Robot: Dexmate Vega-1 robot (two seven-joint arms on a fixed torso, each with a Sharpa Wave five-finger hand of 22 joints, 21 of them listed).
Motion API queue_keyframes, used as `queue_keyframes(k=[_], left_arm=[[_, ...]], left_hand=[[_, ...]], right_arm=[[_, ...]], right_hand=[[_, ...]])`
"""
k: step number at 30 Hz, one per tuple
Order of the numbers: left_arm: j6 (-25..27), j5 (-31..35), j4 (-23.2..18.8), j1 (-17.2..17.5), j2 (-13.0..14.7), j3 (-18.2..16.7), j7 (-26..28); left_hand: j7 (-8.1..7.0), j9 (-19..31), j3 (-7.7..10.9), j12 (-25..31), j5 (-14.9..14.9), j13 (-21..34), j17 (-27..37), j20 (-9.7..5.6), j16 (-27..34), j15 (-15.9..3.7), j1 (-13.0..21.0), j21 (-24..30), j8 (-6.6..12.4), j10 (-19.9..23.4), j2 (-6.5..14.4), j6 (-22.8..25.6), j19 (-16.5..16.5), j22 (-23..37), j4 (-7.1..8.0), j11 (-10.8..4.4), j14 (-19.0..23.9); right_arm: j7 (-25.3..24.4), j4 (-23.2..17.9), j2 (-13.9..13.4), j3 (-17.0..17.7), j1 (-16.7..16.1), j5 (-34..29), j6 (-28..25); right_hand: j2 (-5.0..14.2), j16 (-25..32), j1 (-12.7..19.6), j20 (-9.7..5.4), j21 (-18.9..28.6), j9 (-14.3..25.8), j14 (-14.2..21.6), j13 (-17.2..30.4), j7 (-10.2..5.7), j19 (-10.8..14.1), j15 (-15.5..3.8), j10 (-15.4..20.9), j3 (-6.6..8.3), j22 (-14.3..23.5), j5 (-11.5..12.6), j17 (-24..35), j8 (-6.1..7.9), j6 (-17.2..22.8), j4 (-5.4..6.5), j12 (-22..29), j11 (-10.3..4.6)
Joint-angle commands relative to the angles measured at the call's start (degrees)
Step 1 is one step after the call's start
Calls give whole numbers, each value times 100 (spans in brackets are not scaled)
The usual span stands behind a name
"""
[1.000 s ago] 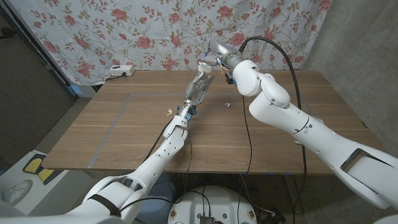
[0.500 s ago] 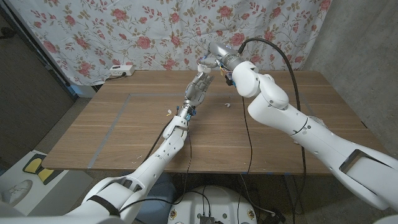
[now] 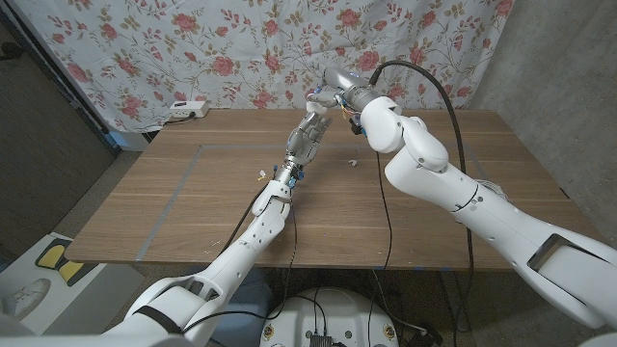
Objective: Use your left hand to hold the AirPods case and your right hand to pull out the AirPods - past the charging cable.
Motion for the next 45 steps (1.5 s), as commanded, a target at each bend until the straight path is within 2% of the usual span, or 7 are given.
queue_keyframes(k=[1, 7, 18, 24, 39, 45], left_arm=[[-1, -5, -19, 14, 3, 21, 34], [-4, -1, 10, -1, -5, 25, 34], [-6, 28, 13, -16, 9, 33, 56], [-3, 15, 17, -23, 6, 26, 37], [5, 14, -16, -14, 17, 28, 36], [10, 27, -37, -3, 23, 39, 58]], left_hand=[[-19, 1426, 32, 33, 26, 13, 31, 9, -4, -9, 280, 39, 228, -20, 320, 152, -8, 9, 21, 8, 46], [-9, 1416, 32, 36, 26, 12, 38, 12, -12, -4, 281, 49, 231, -30, 319, 145, -15, 9, 17, -8, 42], [-14, 1411, 36, 49, 26, 21, 43, 10, -21, -6, 280, 70, 247, -38, 323, 136, -19, 7, 17, 3, 54], [-10, 1406, 38, 49, 26, 5, 47, 5, -30, -9, 276, 80, 257, -30, 321, 133, -26, 6, 17, 13, 53], [-19, 1377, 44, 51, 27, -2, 52, 9, -47, -14, 269, 104, 273, -36, 320, 143, -36, 4, 19, 1, 48], [-16, 1367, 47, 56, 27, 4, 62, 9, -49, -10, 267, 114, 277, -44, 322, 131, -42, 3, 18, -3, 51]], right_arm=[[-103, -121, -65, 138, -174, 21, 166], [-186, -123, -66, 189, -235, 56, 246], [-211, -61, -62, 214, -237, 131, 403], [-187, -22, -34, 192, -217, 122, 390], [-27, 7, -39, 125, -143, 76, 346], [-3, -1, -38, 114, -146, 46, 331]], right_hand=[[49, -33, -22, 48, 9, -6, -104, 48, -99, -5, -125, -80, 26, 11, 35, -11, 19, -58, 7, -56, -185], [76, -71, -11, 88, 2, -6, -181, 90, -144, -25, -153, -210, 43, 12, 40, -24, 19, -77, 10, -87, -217], [100, -78, 13, 114, -4, -6, -173, 151, -184, -44, -191, -161, 70, 12, 47, -37, 34, -51, 6, -29, -278], [86, -42, 45, 89, 4, -8, -82, 191, -229, -25, -216, 3, 89, 10, 53, -54, 75, 55, -11, 43, -417], [62, -10, -21, 54, 9, -10, -77, 152, -175, -9, -181, 2, 58, 10, 43, -61, 78, 76, 34, -29, -349], [62, -2, -31, 53, 9, -10, -85, 133, -173, -7, -173, 3, 55, 10, 42, -65, 76, 76, 40, -59, -379]])
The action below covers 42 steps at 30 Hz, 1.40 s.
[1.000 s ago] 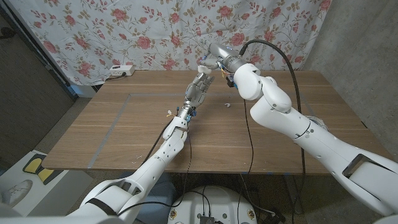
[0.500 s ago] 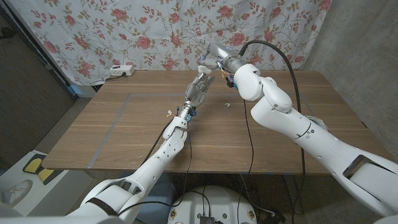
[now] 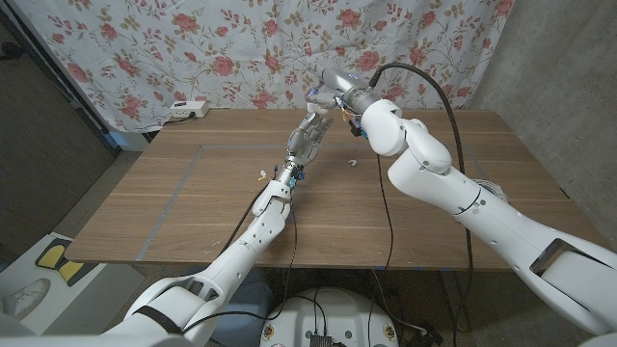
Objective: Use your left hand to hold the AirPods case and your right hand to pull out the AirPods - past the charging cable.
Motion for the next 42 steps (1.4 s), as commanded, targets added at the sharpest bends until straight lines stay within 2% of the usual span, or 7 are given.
queue_keyframes(k=[1, 17, 26, 34, 42], left_arm=[[-6, 19, -31, 6, 10, 12, 9], [-18, 40, -106, 54, 33, 31, 31], [-25, 41, -137, 76, 38, 40, 34], [-47, 40, -187, 110, 51, 40, 29], [-35, 36, -194, 112, 62, 48, 33]], left_hand=[[-19, 1367, 48, 57, 27, 17, 34, 11, -7, -13, 265, 32, 274, -44, 326, 118, -43, 2, 17, 2, 52], [1, 1347, 55, 62, 27, 23, 35, 5, -19, -10, 255, 54, 301, -51, 324, 131, -57, -1, 19, 0, 57], [-11, 1329, 57, 64, 27, 14, 38, 2, -27, -10, 250, 69, 311, -45, 325, 126, -66, -2, 20, -1, 55], [-21, 1331, 60, 61, 26, 10, 42, 2, -28, -8, 249, 87, 321, -53, 323, 94, -59, -3, 17, 11, 62], [-18, 1326, 61, 61, 26, 11, 38, -1, -35, -12, 245, 96, 334, -56, 324, 91, -68, -4, 19, 3, 60]], right_arm=[[127, 0, -3, -30, 24, -57, -35], [153, -82, -29, -107, 1, -328, -175], [66, -160, -43, -295, -46, -910, -313], [176, -151, 20, -256, -102, -1009, -289], [222, -132, 64, -220, -144, -1066, -229]], right_hand=[[-8, 46, -60, 2, 9, 19, 52, -8, -1, 46, -185, 25, -4, 9, 19, 10, 35, 3, 35, -23, -5], [-40, 56, -173, 38, 16, 18, 13, -62, 25, 69, -113, 33, -57, 10, 4, -7, 37, 20, 91, -109, 80], [-52, 93, -304, 32, 45, 17, 128, -111, 29, 162, -102, 211, -87, 10, 3, -41, 105, 224, 155, -117, 103], [-51, 90, -365, 35, 54, 15, 196, -141, 34, 209, -119, 200, -74, 9, 13, -78, 111, 272, 181, -170, 177], [-51, 81, -384, 30, 49, 14, 202, -160, 34, 212, -113, 192, -65, 9, 19, -97, 109, 286, 183, -204, 160]])
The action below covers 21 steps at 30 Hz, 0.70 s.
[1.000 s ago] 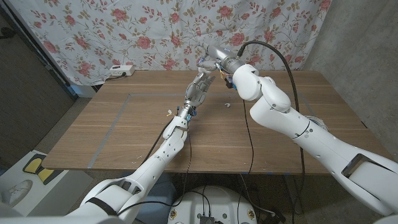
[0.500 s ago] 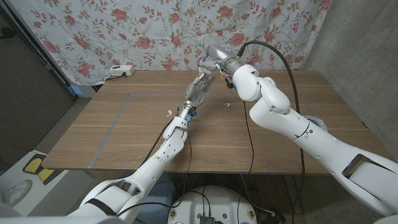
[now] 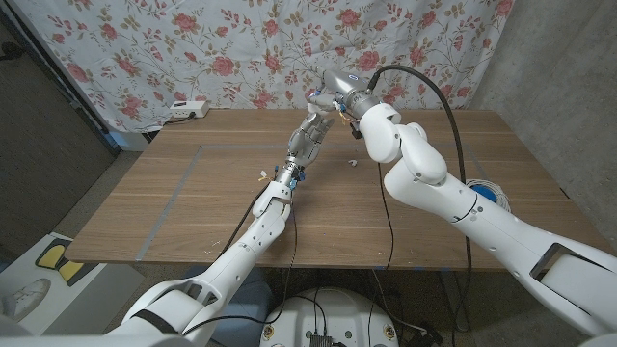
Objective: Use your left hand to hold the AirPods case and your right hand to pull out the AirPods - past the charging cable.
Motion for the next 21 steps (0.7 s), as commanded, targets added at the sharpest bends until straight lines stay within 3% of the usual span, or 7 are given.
queue_keyframes(k=[1, 21], left_arm=[[-6, 2, -31, 16, 18, 14, -4], [19, 11, -112, 29, 51, 37, 20]], left_hand=[[-24, 1322, 62, 33, 26, 9, 13, -1, -11, 7, 272, 31, 338, -18, 295, 102, -11, -5, 15, -16, 42], [-16, 1274, 67, 37, 27, 13, 19, 2, -15, 8, 272, 58, 361, -23, 296, 135, -16, -6, 11, -8, 40]], right_arm=[[80, 3, 62, 18, -68, -194, 48], [192, 24, 111, 50, -109, -312, 128]], right_hand=[[13, 7, -34, -12, 48, 11, 68, -1, -13, 25, -98, 6, 2, 9, 22, -10, 44, 54, 21, -28, 21], [30, -13, -59, -41, 36, 9, 21, -58, -4, 29, -107, -45, 26, 8, 37, -41, 17, 39, 12, -139, 15]])
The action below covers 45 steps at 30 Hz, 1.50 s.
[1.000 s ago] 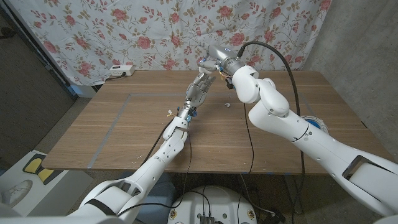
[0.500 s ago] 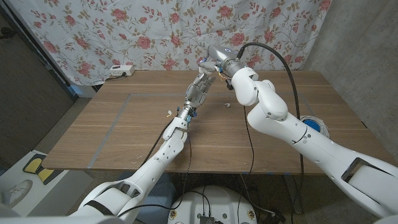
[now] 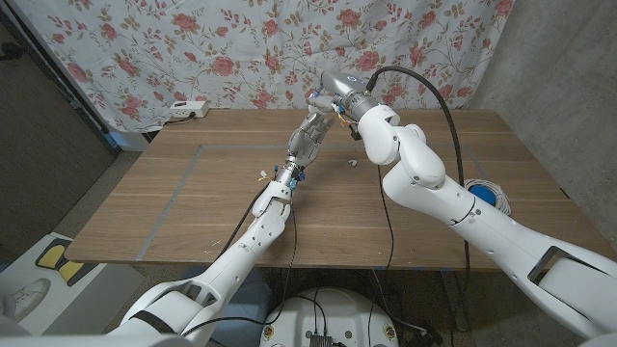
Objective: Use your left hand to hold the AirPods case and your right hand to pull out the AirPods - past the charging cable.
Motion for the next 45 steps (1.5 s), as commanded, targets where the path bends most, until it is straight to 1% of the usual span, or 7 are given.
queue_keyframes(k=[1, 12, 20, 31, 34, 37, 45], left_arm=[[1, 38, -74, 24, 38, 21, 40], [47, -42, -20, -11, 6, 8, -53], [18, 4, 26, -26, 10, 17, -32], [33, -30, 82, -53, -12, 7, -113], [8, 11, 82, -56, -1, 13, -77], [46, -10, 76, -55, -2, 14, -80], [50, -39, 68, -41, -16, -2, -93]], left_hand=[[-21, 1273, 68, 34, 28, 17, 16, 5, -20, 8, 266, 59, 359, -22, 302, 123, -18, -6, 16, -13, 36], [-21, 1258, 69, 38, 28, 21, 21, 1, -15, 6, 266, 71, 376, -16, 297, 135, -26, -7, 12, -12, 47], [-18, 1247, 70, 32, 28, 18, 13, 2, -25, 8, 262, 79, 382, -22, 296, 133, -28, -8, 13, -5, 33], [-17, 1237, 69, 31, 28, 21, 16, 2, -20, 8, 264, 92, 397, -26, 294, 124, -34, -9, 6, -2, 39], [-12, 1235, 68, 36, 28, 35, 22, 0, -16, 12, 265, 93, 401, -37, 296, 121, -39, -9, 6, -10, 41], [-14, 1234, 70, 27, 28, 13, 21, 1, -19, 7, 269, 98, 406, -26, 295, 118, -39, -10, 0, -6, 34], [-17, 1219, 66, 33, 28, 29, 23, 6, -20, 10, 272, 107, 408, -42, 295, 107, -41, -10, -2, -12, 32]], right_arm=[[66, 19, 35, 16, -23, -88, 59], [195, 44, 50, -17, 6, -222, 36], [338, 63, 71, -38, 38, -318, -18], [390, 110, 115, -59, 42, -467, -44], [432, 126, 131, -68, 49, -504, -65], [416, 133, 142, -62, 35, -529, -57], [448, 151, 154, -55, 25, -566, -29]], right_hand=[[2, -13, -27, -18, 36, 8, 19, -10, -34, 11, -108, -20, 29, 8, 42, 11, 16, 9, 10, -30, -22], [1, -11, -41, -17, 30, 8, -4, -35, -18, 8, -98, -25, 28, 8, 45, 3, 10, 13, 5, -73, -4], [25, -45, -13, 1, 16, 8, -112, -35, -87, -19, -82, -76, 57, 10, 64, -9, -21, -48, -25, -125, -19], [116, -57, 180, -62, 13, 11, -118, 80, -127, -27, -164, 234, 209, 13, 148, -31, -41, -54, -142, 59, -117], [136, -35, 253, -81, 22, 12, -57, 151, -141, -2, -219, 223, 259, 13, 170, -23, -45, -36, -175, 117, -174], [136, -35, 297, -93, 20, 13, -56, 210, -149, -4, -230, 180, 285, 13, 179, -14, -52, -30, -192, 154, -123], [111, 0, 457, -111, 31, 15, 14, 438, -135, 38, -262, 138, 351, 13, 201, 31, -76, -12, -252, 353, -155]])
